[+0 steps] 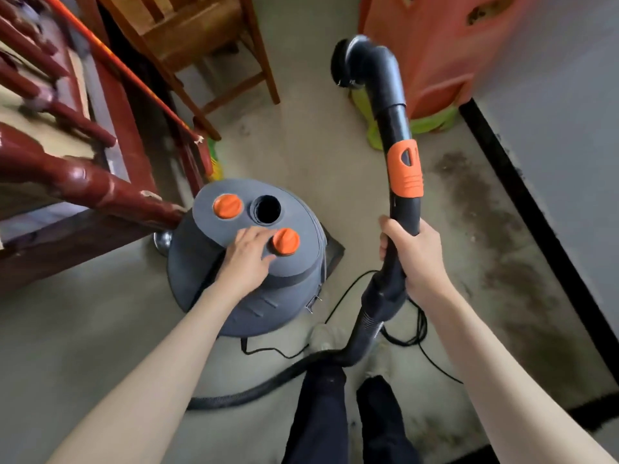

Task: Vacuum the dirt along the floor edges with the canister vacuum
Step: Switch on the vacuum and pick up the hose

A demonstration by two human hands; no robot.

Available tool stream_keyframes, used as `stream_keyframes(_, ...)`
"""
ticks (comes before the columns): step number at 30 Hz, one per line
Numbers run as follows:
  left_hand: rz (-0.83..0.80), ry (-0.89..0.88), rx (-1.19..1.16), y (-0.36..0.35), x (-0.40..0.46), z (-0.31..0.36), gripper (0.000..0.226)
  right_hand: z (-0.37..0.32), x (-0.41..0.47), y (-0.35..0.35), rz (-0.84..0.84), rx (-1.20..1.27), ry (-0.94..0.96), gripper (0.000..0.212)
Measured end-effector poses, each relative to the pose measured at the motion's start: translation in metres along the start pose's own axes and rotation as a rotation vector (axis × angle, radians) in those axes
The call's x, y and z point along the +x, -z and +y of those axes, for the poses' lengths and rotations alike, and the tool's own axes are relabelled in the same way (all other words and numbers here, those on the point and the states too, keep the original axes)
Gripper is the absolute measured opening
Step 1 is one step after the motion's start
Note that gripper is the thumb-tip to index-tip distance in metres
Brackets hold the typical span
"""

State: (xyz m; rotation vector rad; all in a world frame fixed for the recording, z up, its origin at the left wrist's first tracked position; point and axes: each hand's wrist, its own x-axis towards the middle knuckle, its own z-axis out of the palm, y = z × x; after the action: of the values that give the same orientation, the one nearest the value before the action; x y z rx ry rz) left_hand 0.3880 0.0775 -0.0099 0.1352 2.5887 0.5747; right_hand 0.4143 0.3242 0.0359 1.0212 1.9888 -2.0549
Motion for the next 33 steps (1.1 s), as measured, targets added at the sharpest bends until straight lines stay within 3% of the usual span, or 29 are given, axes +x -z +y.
stream_keyframes(8, -0.007, -0.126, 0.040, -0.014, 0.028, -0.025, 0.056, 0.032, 0.017, -0.017, -0.001, -0.023, -0.057, 0.020)
stream_keyframes(17, 0.276, -0.129, -0.032, -0.035, 0.026, -0.010, 0.029, 0.043, 0.022, -0.016, 0.021, -0.011, -0.083, 0.020)
stream_keyframes(22, 0.204, -0.231, -0.021, -0.031, 0.032, -0.017, 0.027, 0.044, 0.023, -0.010, 0.040, -0.003, -0.099, 0.021)
stream_keyframes(33, 0.075, -0.106, -0.018, -0.021, 0.017, 0.020, 0.041, 0.026, 0.008, 0.038, 0.187, 0.126, -0.143, 0.021)
